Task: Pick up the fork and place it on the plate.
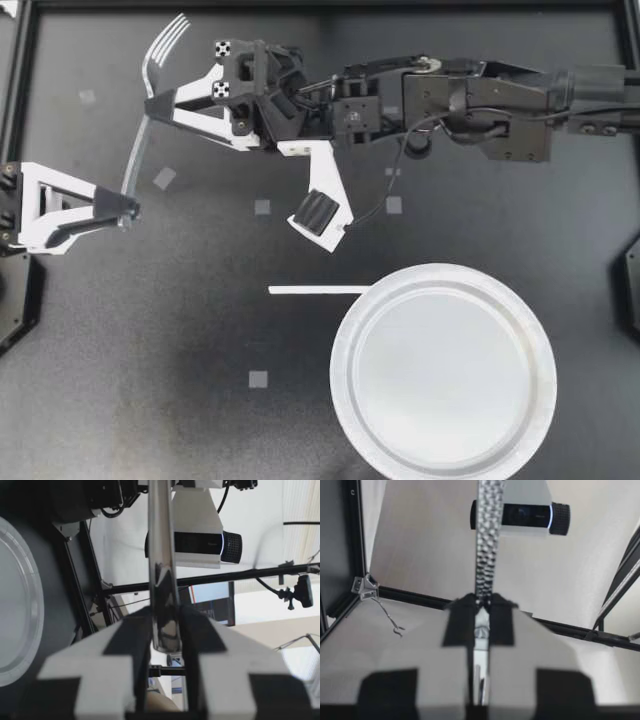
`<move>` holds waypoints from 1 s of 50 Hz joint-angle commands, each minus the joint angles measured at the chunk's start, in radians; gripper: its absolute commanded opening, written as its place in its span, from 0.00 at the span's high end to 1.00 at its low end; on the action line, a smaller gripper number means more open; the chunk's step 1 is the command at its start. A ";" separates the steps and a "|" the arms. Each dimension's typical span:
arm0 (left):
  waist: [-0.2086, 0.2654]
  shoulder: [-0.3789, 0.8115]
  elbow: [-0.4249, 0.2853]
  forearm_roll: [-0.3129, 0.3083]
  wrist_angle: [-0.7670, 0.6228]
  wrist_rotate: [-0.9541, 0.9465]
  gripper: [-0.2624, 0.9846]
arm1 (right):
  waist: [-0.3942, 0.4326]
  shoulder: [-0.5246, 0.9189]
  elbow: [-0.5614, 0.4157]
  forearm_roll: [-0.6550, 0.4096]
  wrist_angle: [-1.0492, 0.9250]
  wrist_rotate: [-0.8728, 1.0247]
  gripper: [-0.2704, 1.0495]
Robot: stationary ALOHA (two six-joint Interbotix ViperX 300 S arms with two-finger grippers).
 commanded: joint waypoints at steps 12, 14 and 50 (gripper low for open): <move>-0.003 -0.002 -0.012 0.003 -0.012 0.005 0.74 | -0.008 -0.002 -0.025 0.035 -0.005 0.002 0.38; -0.003 -0.003 -0.011 0.005 -0.012 0.006 0.74 | -0.008 -0.003 -0.023 0.040 -0.005 0.002 0.33; 0.009 -0.017 0.023 0.123 0.247 0.238 0.74 | 0.012 -0.264 0.158 0.410 -0.311 0.011 0.32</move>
